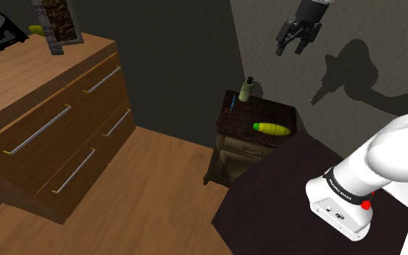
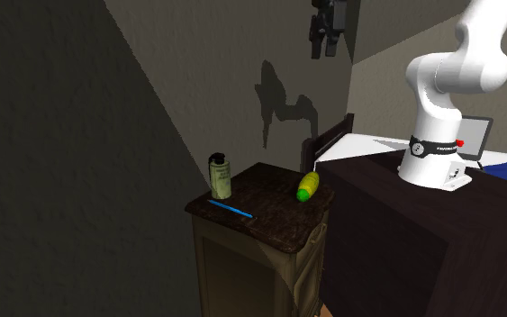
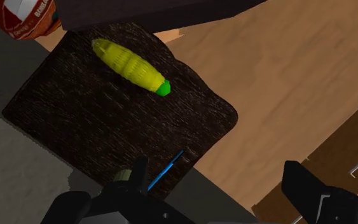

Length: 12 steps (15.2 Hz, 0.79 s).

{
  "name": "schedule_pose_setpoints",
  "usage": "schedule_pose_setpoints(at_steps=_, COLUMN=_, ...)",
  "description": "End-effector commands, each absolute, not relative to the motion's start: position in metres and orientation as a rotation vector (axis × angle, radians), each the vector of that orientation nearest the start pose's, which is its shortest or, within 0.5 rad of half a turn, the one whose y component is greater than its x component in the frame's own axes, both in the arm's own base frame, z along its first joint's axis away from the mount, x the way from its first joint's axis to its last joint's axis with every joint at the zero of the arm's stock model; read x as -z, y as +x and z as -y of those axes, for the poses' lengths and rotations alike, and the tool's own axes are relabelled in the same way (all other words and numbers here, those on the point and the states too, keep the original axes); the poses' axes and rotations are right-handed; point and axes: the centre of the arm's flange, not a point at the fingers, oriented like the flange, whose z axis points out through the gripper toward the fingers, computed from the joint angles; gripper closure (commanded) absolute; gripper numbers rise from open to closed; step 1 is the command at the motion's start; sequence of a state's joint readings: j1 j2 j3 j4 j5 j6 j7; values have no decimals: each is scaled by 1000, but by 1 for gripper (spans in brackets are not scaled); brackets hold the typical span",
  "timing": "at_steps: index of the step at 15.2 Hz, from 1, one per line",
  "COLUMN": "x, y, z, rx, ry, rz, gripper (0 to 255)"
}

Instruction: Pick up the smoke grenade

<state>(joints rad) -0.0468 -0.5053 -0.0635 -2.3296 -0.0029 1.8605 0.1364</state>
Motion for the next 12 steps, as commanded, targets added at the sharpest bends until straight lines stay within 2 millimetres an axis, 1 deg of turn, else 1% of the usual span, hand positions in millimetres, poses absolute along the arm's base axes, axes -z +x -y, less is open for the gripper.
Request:
schedule_pose_setpoints(at_steps=1, x=-511, y=414, z=59, rx=56, ry=-3090, rz=-394, gripper=0)
schedule_pose_setpoints(at_steps=12, x=-409, y=498, z=118, rx=51, ry=-3086, rz=-521, gripper=0)
